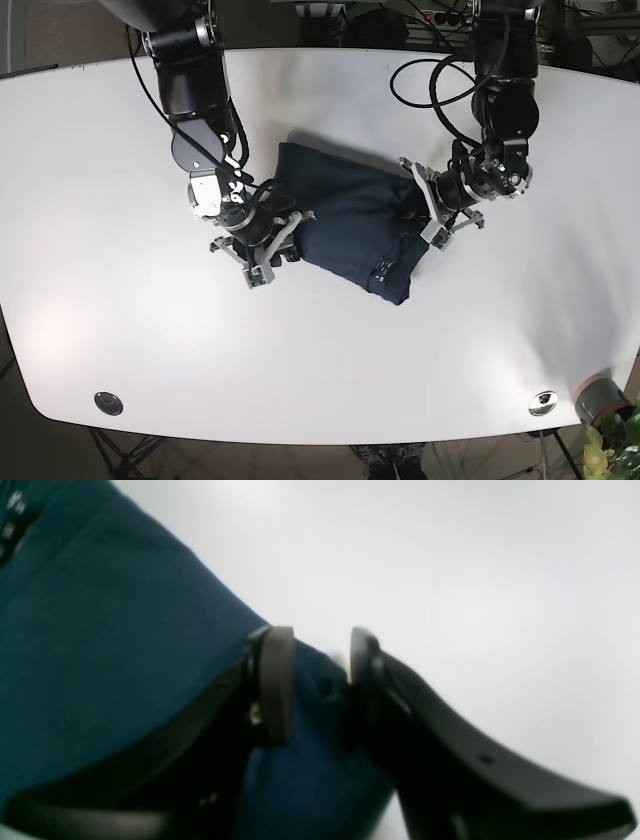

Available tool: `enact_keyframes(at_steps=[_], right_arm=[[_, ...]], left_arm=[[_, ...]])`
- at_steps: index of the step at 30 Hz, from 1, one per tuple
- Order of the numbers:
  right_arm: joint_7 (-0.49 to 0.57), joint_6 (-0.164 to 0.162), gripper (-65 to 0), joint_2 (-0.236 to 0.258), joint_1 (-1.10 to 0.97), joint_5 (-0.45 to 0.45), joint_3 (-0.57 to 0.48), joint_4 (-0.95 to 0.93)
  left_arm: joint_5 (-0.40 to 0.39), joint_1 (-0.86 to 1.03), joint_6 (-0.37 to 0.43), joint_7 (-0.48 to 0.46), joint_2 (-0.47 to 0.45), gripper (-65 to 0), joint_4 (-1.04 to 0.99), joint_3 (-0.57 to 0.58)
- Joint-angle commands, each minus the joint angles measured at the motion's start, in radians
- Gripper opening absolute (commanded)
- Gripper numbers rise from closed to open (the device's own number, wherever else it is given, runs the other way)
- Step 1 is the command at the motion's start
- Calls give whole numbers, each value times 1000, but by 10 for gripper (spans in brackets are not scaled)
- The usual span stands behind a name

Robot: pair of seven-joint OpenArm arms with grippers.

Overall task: Fold the T-shirt properly
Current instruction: 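Rotate the folded bundle with both grippers and square it on the table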

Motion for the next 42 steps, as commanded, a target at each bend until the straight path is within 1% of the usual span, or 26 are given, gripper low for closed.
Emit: enact_keyframes(at_steps=[1,5,8,11,13,18,21,23,25,27,29,31,32,33,35,37,39,42], right_arm=[[23,11,-476,-4,0,2,1,63],[21,11,-476,32,-61,6,1,138],[21,11,-476,36,-121,6,1,204],[20,11,-476,37,-167,6,1,253],[0,11,-476,37,-190,6,1,286],[-29,11,-476,34,-242,6,-1,356],[-31,11,-477,28,-264,7,-3,384],[-32,11,-477,2,-267,7,-3,390],[-65,11,-477,-15,-265,7,-3,390],[-117,12,-477,-26,-262,7,-4,390],[-132,12,-477,-40,-262,6,-4,391],[-138,12,-477,-49,-262,6,-4,399],[-140,14,-477,-50,-262,6,-6,404],[-140,14,-477,-53,-262,6,-9,405],[-140,14,-477,-53,-262,6,-49,408],[-140,14,-477,-44,-262,6,-116,427],[-140,12,-477,-20,-262,6,-162,450],[-140,12,-477,-12,-262,6,-176,480]], left_arm=[[73,-47,21,71,-23,-650,-73,8],[71,-142,24,65,-25,-650,-171,89],[71,-220,26,56,-22,-650,-245,175],[71,-286,26,-1,-22,-650,-320,257],[71,-334,26,-27,-25,-650,-362,303],[71,-395,26,-27,-28,-650,-377,329],[71,-410,26,-26,-51,-650,-331,329],[71,-410,26,-26,-73,-650,-288,330],[73,-410,26,-12,-76,-650,-251,327],[73,-410,26,54,-85,-650,-191,326],[71,-410,26,99,-94,-642,-144,326],[71,-403,28,140,-96,-561,-70,326],[71,-392,28,146,-96,-535,-44,326],[71,-374,40,146,-96,-506,-6,324],[71,-347,92,148,-96,-478,53,312],[73,-309,172,148,-94,-454,126,290],[73,-275,242,148,-92,-433,180,277],[67,-238,305,145,-79,-406,235,272]])
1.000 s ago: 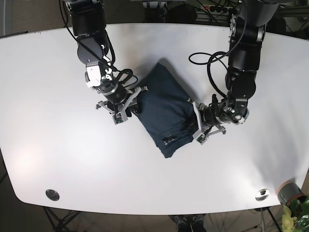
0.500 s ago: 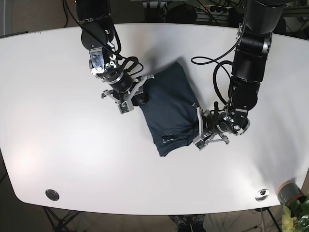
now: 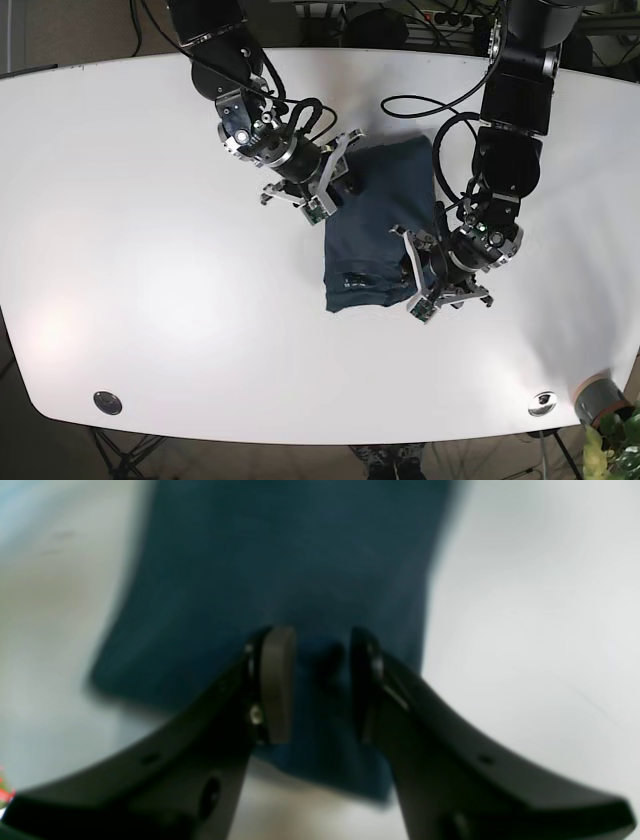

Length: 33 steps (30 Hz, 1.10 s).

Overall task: Fold the T-shirt properly
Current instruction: 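Rotate the folded bundle with both grippers and square it on the table, then push the teal bundle with the left gripper to the table edge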

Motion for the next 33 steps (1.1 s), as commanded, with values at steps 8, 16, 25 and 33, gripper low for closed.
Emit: enact_keyframes(at_steps=[8,16,25,33], right_arm=[[22,-9,-477,6,12,5,101,114],[-18,-9,-477,28,15,110,233,133],[-34,-9,-477,126,16,287,267,120],[-34,-17,-477,149,12,304,268,139]], left_arm=[[-1,119,296,-72,120,-396,153,-38],[1,212,448,-241,169,-396,133,-14],[1,258,560,-399,173,-394,-25,67],[1,260,560,-414,144,-386,-180,67]])
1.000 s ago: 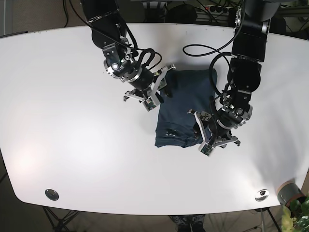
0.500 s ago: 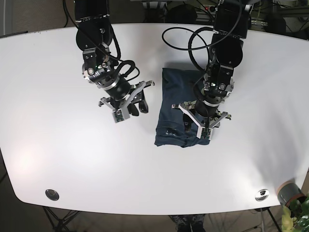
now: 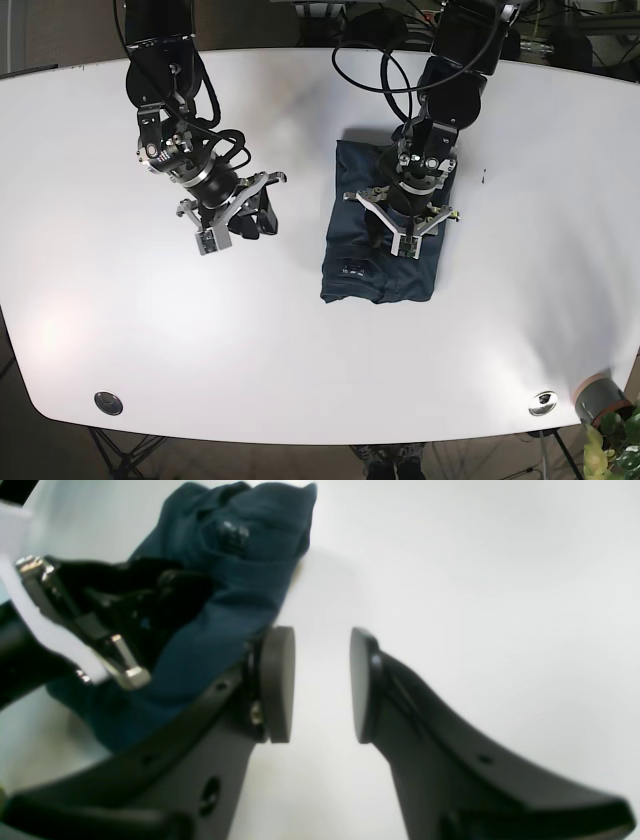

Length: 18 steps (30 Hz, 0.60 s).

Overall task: Fold the T-shirt properly
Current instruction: 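Push the teal bundle with the left gripper to the table edge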

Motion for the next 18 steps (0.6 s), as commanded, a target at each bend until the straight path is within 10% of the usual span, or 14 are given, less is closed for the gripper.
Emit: enact_keyframes(at_steps=[1,13,18], right_arm=[[24,5,-477,7,14,12,6,32],[24,3,-477,9,13,12,42,72],[24,3,-477,10,-10,12,49,111]], left_arm=[[6,1,10,66,-31,-363,-39,-5],[-27,74,-1,66,-309,-253,-107,-26],[-100,97,-196,66,-432,-253,-182,-154]])
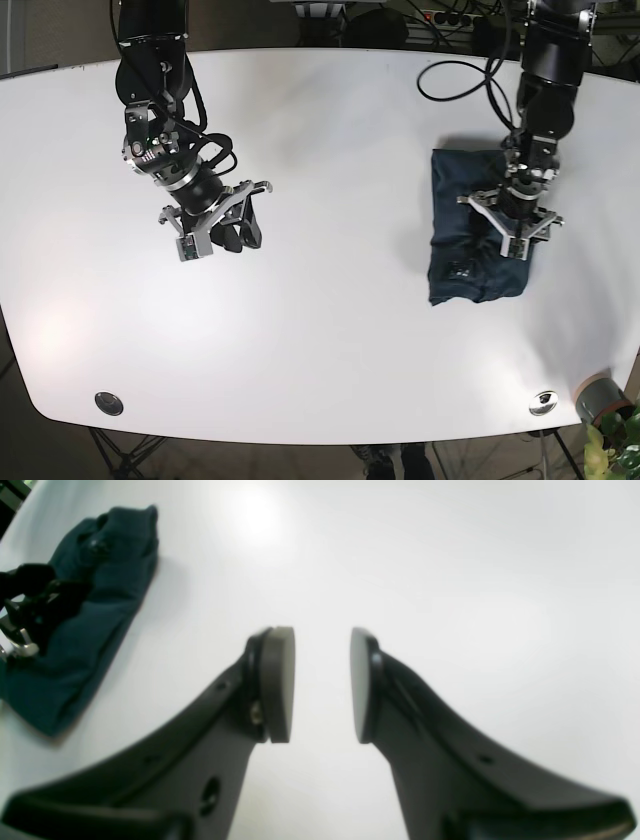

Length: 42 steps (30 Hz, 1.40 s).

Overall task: Fold the T-shirt properly
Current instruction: 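Push the teal bundle with the left gripper to the table edge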

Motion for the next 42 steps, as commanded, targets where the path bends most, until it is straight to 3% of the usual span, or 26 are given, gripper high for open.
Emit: enact_keyframes(at_steps=[1,7,13,18,21,26,33,42], right_arm=[[19,7,-477,1,5,15,1,36],[19,7,-477,1,-29,15,44,57],[19,12,-477,0,-69,15,98,114],[19,15,-477,-2,-92,15,110,151],[20,15,-477,-2,-100,15,110,168],[20,15,-477,-2,-113,15,110,171],[24,15,-477,-2,-127,15,110,194],[36,15,-477,3,-170,9,111,214]], left_arm=[[30,37,-87,161,-70,-253,-73,-61],[102,25,-339,154,-184,-253,-263,-239],[194,-87,-475,134,-291,-253,-462,-288],[196,-131,-494,-32,-362,-253,-559,-288],[191,-136,-494,-74,-391,-253,-567,-288],[189,-173,-499,-80,-406,-253,-467,-346],[189,-67,-499,-78,-399,-253,-244,-464],[189,50,-499,-34,-297,-253,62,-534]])
